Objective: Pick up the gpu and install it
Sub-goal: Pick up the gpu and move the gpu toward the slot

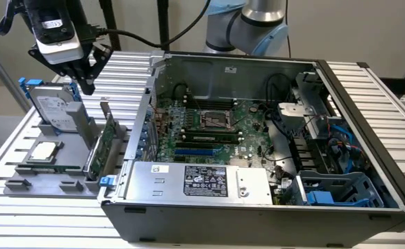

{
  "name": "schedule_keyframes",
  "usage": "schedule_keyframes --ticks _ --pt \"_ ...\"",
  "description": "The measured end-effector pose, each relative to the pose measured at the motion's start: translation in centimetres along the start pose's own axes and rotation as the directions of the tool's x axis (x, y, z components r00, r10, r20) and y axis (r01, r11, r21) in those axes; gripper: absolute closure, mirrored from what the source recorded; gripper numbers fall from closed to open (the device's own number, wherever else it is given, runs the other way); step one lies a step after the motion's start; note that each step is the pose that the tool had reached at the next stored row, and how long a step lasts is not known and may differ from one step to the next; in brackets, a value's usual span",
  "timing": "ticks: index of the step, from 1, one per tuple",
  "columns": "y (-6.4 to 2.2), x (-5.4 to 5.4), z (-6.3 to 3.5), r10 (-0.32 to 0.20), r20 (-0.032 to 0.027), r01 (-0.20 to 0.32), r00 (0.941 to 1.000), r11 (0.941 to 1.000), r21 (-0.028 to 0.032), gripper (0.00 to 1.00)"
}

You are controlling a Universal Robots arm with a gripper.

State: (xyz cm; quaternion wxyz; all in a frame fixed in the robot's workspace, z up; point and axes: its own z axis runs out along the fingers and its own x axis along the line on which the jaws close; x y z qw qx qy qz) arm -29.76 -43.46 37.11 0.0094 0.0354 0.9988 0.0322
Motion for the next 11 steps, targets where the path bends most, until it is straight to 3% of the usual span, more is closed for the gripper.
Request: schedule_keyframes --ticks 4,11 --pt "-0.35 1.22 0.37 0.0 0.0001 0.0 1.0 1.0 0.0005 1.0" --pt "-0.38 1.24 0.39 0.001 0.0001 -0.001 1.0 1.0 0.0008 1.0"
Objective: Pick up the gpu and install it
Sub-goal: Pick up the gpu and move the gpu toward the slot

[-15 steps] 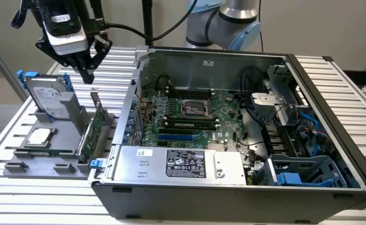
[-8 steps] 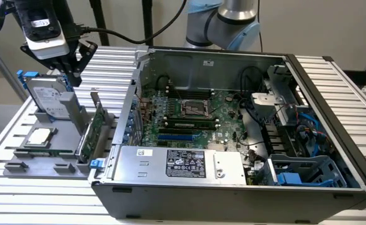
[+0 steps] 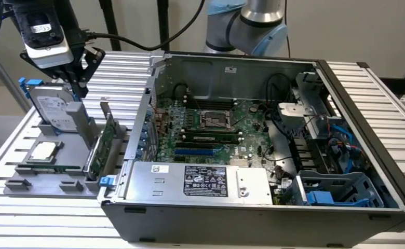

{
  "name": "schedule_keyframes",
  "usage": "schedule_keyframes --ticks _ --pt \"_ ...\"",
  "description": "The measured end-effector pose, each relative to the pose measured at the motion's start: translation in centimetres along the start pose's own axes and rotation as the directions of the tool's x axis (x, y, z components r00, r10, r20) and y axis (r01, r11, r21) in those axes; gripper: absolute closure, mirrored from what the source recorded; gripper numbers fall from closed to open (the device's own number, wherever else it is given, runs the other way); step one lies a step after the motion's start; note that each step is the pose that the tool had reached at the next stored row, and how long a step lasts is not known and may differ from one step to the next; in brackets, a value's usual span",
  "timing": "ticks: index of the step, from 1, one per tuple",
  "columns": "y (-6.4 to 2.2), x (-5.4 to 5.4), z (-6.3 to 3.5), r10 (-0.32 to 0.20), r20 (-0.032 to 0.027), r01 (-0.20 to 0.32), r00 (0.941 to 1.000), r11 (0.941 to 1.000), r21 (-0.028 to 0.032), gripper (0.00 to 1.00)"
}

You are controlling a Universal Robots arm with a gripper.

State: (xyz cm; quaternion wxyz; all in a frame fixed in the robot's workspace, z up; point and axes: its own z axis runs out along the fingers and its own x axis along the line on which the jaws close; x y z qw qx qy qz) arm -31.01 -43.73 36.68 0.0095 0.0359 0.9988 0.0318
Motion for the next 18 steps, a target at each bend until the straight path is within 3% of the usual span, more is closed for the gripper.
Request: schedule_keyframes --ticks 7,8,18 --pt "0.0 0.0 0.0 0.001 0.0001 -0.001 1.0 1.0 0.0 1.0" --pt "0.0 0.0 0.0 0.001 0.0 -0.001 1.0 1.0 0.0001 0.0" --pt "-0.06 0.04 0.4 0.002 0.0002 -0.002 1.0 1.0 0.0015 0.0"
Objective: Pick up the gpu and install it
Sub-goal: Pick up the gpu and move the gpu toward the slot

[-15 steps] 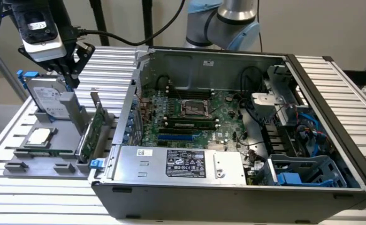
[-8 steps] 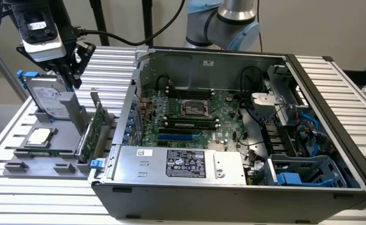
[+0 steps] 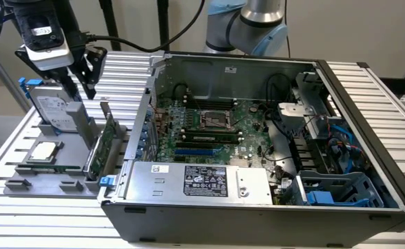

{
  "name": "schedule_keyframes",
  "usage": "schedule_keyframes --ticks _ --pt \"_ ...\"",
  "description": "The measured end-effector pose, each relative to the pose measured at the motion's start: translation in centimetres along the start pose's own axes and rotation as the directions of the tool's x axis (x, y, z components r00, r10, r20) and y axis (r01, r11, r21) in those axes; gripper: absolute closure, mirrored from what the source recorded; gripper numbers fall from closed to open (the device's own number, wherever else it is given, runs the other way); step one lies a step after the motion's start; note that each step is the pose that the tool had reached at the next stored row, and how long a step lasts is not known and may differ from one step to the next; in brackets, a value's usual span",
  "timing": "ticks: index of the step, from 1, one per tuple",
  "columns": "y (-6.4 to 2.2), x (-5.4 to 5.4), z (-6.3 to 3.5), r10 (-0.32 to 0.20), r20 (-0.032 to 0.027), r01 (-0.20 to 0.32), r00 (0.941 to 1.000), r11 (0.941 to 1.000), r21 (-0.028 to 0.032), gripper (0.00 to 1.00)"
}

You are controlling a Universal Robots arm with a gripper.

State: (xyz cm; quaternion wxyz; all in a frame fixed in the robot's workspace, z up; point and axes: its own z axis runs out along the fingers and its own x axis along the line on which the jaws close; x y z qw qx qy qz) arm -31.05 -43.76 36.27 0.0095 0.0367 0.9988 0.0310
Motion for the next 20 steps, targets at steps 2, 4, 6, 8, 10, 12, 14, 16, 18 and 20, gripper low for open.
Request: schedule_keyframes --ticks 2,4,6,8,10,12,14,16,18,20 --pt "-0.07 0.0 0.3 0.0 0.0002 0.0 1.0 1.0 0.0021 0.0" --pt "-0.17 0.1 0.56 0.0 0.0004 0.0 1.0 1.0 0.0047 0.0" --pt "-0.31 0.1 0.78 0.0 0.0008 0.0 1.0 1.0 0.0088 0.0" --pt "-0.5 0.1 0.92 0.0 0.0013 0.0 1.0 0.9999 0.0146 0.0" --pt "-0.73 0.1 1.08 -0.001 0.0021 0.0 1.0 0.9998 0.0206 0.0" --pt "-0.95 0.1 1.25 -0.001 0.0029 0.001 1.0 0.9997 0.0253 0.0" --pt "-1.19 0.1 1.55 -0.001 0.0036 0.001 1.0 0.9996 0.0267 0.0" --pt "-1.35 0.1 1.89 -0.001 0.0051 0.001 1.0 0.9996 0.0268 0.0" --pt "-1.48 0.1 2.25 -0.001 0.0068 0.001 1.0 0.9996 0.0267 0.0" --pt "-1.58 0.1 2.6 -0.001 0.008 0.001 1.0 0.9996 0.0266 0.0"
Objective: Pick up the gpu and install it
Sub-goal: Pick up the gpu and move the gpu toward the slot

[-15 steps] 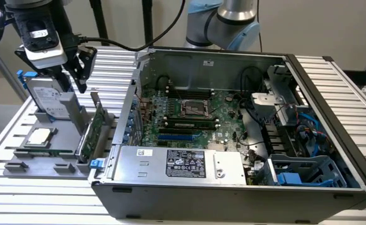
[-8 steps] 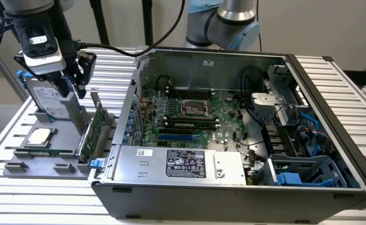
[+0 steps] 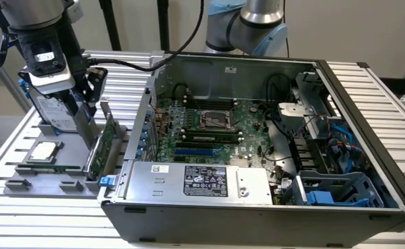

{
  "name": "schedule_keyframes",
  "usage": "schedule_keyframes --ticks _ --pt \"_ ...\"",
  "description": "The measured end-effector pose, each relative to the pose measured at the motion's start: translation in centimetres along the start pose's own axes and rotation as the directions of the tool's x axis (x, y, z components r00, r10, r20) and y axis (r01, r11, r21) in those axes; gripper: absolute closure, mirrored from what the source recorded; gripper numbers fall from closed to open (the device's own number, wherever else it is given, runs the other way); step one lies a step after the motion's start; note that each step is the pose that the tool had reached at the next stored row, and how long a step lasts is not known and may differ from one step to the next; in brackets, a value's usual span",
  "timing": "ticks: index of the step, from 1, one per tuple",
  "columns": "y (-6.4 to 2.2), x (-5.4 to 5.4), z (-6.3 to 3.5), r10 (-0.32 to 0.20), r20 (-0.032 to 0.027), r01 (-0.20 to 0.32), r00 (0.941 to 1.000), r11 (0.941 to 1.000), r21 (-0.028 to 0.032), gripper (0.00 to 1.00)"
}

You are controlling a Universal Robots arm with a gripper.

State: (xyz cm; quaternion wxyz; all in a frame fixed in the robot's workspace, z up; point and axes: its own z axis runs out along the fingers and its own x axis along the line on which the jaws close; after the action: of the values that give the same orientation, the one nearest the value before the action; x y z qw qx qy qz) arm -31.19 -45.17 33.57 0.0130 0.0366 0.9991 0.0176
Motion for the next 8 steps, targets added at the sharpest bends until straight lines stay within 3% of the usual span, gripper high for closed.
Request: schedule_keyframes --ticks 8 --pt "-0.22 0.1 1.45 0.0 0.0024 0.0 1.0 1.0 -0.0001 0.0"
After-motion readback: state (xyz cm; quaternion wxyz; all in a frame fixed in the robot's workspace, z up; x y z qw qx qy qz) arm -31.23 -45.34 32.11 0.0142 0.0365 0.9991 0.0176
